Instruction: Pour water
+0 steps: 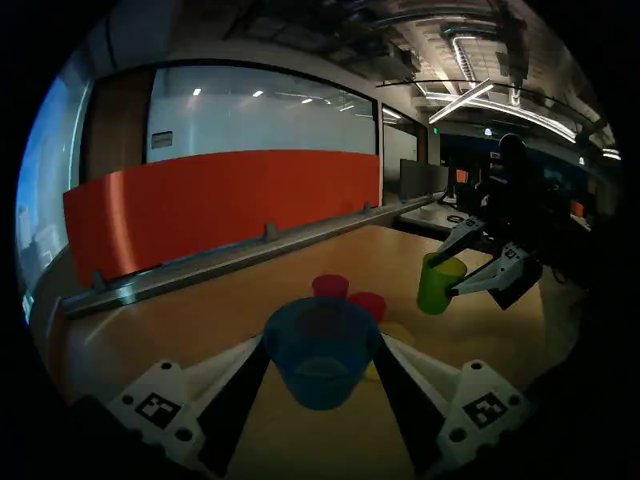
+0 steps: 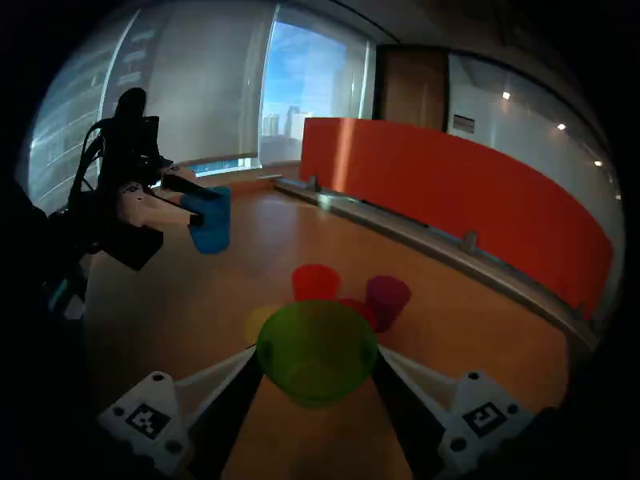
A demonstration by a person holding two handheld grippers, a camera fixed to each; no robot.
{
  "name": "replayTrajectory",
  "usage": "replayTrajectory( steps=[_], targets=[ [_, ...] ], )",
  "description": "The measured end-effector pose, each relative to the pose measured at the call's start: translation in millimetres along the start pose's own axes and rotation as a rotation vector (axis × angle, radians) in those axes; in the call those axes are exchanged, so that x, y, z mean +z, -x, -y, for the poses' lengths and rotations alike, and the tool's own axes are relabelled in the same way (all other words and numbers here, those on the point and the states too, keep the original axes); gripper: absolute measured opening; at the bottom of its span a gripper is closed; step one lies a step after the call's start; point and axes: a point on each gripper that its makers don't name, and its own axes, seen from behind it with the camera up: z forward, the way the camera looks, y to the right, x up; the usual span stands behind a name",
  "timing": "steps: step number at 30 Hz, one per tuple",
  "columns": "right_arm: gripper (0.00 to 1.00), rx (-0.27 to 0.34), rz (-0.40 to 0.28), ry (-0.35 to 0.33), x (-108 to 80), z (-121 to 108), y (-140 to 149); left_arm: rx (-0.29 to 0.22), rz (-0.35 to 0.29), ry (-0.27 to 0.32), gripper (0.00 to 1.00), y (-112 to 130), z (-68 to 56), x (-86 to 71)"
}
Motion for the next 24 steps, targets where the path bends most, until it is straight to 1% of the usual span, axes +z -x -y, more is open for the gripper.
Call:
replayTrajectory(
  steps=[8,14,20,24],
  targets=[
    [0.91,-0.002,-0.065,0.008,-14.7,9,-25,0.001,-0.068,-0.004,0.86,-23,-11.0,-15.1],
    [0.92,0.003,-0.147,0.018,-24.3,12,-46,0.005,-0.099,-0.003,0.86,-33,-17.2,-22.8],
    [0.92,-0.004,-0.228,0.026,-30.5,16,-63,0.006,-0.114,0.0,0.86,-39,-20.6,-25.2],
    [0.92,-0.009,-0.266,0.029,-32.1,19,-69,0.005,-0.126,0.002,0.86,-43,-22.1,-25.2]
  ],
)
